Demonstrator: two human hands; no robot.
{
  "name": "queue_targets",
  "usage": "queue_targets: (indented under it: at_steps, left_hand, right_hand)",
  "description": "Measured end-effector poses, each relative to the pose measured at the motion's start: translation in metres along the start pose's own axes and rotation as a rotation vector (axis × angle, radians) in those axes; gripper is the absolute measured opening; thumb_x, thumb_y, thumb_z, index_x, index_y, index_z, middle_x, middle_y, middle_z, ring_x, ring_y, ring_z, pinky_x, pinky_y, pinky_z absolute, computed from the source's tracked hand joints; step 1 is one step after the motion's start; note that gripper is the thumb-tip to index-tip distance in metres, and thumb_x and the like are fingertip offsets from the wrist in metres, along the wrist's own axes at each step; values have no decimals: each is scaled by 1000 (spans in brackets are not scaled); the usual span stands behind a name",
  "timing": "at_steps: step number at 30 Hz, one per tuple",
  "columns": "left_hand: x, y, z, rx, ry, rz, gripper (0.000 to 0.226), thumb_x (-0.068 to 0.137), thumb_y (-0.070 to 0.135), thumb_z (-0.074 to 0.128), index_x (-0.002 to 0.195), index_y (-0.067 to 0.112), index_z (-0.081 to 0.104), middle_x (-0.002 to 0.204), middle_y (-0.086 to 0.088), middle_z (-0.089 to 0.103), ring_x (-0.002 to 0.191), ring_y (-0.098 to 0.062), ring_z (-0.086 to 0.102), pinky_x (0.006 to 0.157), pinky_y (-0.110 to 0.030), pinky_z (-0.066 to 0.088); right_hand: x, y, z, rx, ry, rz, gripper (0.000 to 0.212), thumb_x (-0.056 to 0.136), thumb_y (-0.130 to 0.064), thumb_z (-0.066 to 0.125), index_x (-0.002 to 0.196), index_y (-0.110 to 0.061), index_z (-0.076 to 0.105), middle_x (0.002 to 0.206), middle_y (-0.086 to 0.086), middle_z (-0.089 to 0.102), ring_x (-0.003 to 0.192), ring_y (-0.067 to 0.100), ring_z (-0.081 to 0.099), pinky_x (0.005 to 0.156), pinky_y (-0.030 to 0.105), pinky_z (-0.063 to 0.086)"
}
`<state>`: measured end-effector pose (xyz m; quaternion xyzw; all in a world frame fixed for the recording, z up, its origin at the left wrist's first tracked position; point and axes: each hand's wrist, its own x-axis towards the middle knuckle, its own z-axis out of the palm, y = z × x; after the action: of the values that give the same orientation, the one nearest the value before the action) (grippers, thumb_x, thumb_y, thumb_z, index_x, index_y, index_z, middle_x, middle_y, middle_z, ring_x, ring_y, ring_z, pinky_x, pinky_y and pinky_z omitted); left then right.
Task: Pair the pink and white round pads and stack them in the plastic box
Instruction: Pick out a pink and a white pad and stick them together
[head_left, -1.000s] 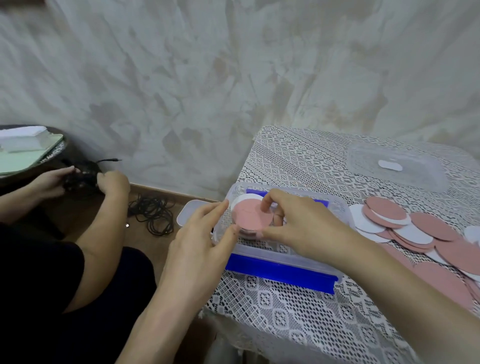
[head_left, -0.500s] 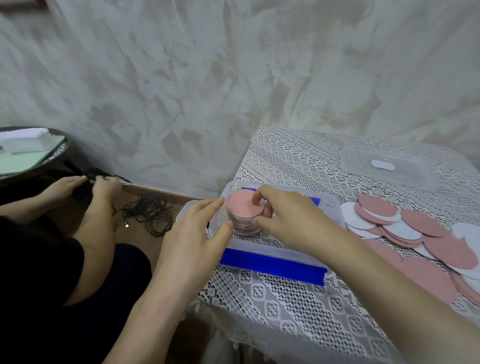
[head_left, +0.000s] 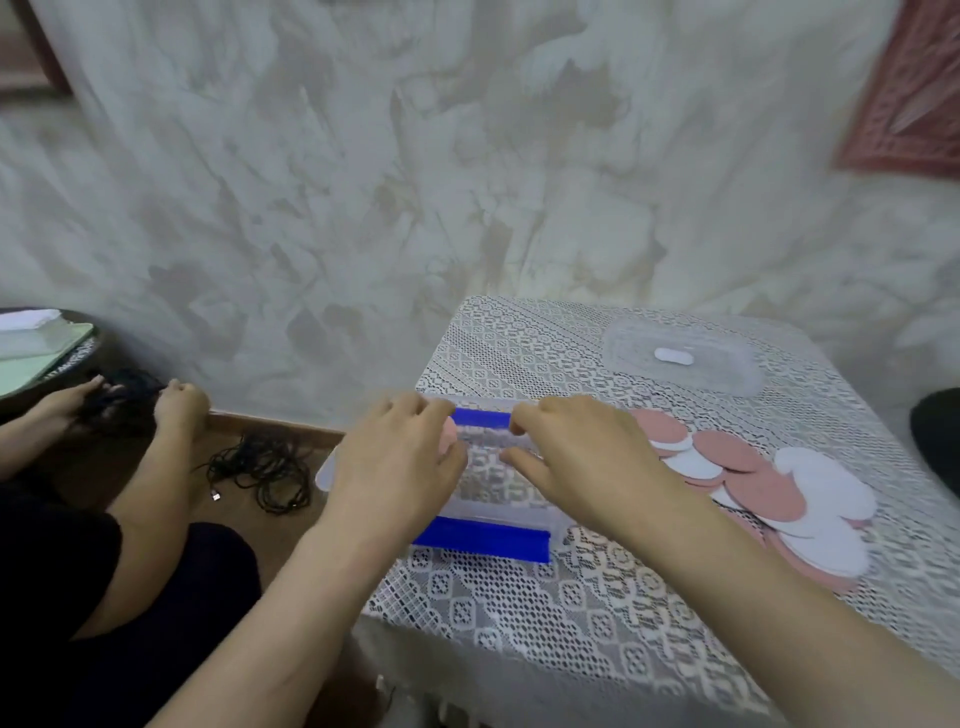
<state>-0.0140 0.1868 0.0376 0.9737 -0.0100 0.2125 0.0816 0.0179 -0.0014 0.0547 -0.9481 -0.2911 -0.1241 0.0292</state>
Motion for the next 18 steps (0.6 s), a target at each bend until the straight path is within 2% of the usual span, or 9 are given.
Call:
queue_targets:
  at_steps: [3,6,14,18]
  left_hand:
    - [7,28,8,18,11,83,39,93,39,56,126,20,65,114,-2,67,101,-27,59,84,-39,47]
    - [14,62,15,-7,7,134,42,94,43,53,130,22,61,118,-1,64,105,-27,56,85,-38,48]
    - [25,160,52,31,13,322,36,84,42,63,105,16,73,90,-4,69,79,-29,58,62,-38,48]
    - [14,185,77,4,-74,335,51,85,46,37,105,15,73,95,-7,68,83,-32,58,66,-41,52]
  right_hand:
    - [-21,23,-8,-36,11,56,37,103,-55,40,120,-26,55,110,-3,60,105,23,56,69,36,42]
    - [-47,48,-17,-55,8,141,40,101,-58,39,123,-28,54,115,-4,59,108,23,54,70,35,39]
    - [-112,117,-22,-80,-59,365,45,101,-61,35,131,-31,50,122,-5,55,117,21,51,75,35,40]
    - [-136,145,-8,-65,-55,445,41,102,-56,37,129,-29,51,124,-5,54,114,22,51,76,36,42]
